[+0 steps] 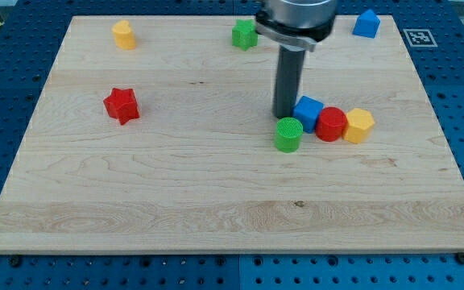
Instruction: Separate the red circle from the group of blocks
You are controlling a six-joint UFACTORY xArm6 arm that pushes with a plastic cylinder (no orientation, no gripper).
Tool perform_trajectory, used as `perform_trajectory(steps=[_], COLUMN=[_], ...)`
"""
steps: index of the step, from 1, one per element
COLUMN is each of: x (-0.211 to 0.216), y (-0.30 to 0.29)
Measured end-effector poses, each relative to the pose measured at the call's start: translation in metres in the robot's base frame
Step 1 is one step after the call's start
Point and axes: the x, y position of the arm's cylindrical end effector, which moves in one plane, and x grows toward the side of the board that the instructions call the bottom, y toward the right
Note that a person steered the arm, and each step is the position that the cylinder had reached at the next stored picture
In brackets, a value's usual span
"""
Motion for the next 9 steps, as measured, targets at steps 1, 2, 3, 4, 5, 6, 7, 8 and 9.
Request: perform_trajectory(steps=[1,2,3,4,5,6,7,8,9], x=[0.002,0.015,0.003,-0.016,-0.015,-0.006,0.001,0.018,0.034], y=[0.009,0.008,0.008,0.045,0.076,0.108,0.121,0.142,0.143])
